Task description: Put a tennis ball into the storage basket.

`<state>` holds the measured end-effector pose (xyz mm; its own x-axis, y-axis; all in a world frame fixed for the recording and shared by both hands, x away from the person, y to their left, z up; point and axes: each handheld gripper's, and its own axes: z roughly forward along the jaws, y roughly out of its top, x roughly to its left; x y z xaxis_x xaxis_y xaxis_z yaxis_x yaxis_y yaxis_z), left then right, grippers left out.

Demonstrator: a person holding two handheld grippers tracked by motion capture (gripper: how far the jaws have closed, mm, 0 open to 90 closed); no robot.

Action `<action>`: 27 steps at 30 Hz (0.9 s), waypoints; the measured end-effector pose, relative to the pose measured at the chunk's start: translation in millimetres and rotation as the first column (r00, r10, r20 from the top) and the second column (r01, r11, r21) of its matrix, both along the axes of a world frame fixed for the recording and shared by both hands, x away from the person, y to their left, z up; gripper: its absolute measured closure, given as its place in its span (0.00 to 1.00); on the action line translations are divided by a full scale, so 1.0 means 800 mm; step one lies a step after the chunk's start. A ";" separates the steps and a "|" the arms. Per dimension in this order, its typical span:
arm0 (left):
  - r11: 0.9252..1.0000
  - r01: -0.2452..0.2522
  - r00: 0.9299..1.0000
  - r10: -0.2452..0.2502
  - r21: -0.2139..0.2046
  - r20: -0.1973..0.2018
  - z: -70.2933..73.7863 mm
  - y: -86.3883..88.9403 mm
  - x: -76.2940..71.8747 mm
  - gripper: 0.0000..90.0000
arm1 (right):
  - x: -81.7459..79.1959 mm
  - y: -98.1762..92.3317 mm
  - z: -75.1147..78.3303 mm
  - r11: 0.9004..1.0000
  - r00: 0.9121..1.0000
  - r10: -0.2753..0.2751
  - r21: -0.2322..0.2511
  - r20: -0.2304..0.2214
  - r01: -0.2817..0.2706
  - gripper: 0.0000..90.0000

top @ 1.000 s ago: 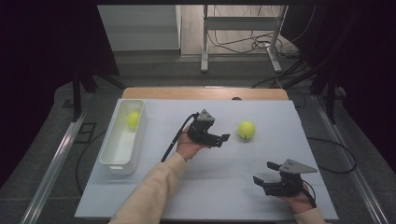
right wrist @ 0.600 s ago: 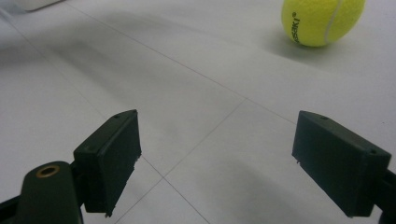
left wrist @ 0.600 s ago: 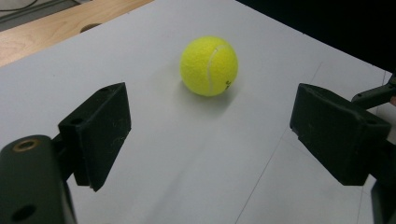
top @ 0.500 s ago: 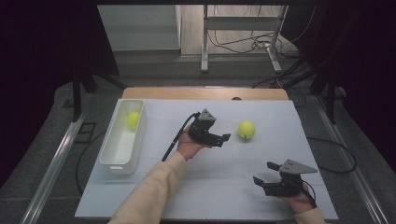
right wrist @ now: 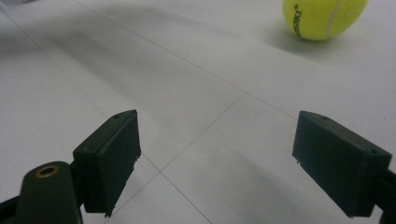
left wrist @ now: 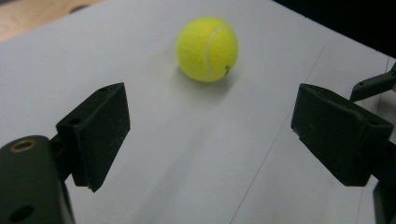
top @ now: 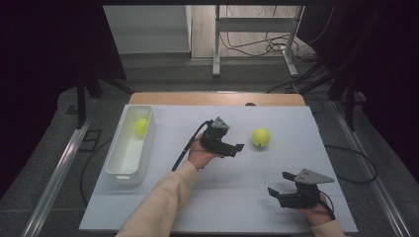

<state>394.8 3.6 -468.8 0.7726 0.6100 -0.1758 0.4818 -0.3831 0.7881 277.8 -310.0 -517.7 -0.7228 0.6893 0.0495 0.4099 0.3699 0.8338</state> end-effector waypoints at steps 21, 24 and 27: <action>1.000 0.002 0.999 -0.003 0.013 0.040 0.008 -0.027 0.014 0.14 | -0.002 0.000 0.003 1.000 1.000 -0.008 0.022 0.010 0.008 0.18; 1.000 0.006 0.999 -0.006 0.011 0.041 0.009 -0.033 0.016 0.14 | -0.002 0.000 0.003 1.000 1.000 -0.009 0.020 0.010 0.009 0.18; 1.000 0.012 0.999 -0.012 0.008 0.046 0.011 -0.041 0.019 0.14 | -0.002 0.000 0.003 1.000 1.000 -0.008 0.027 0.009 0.008 0.18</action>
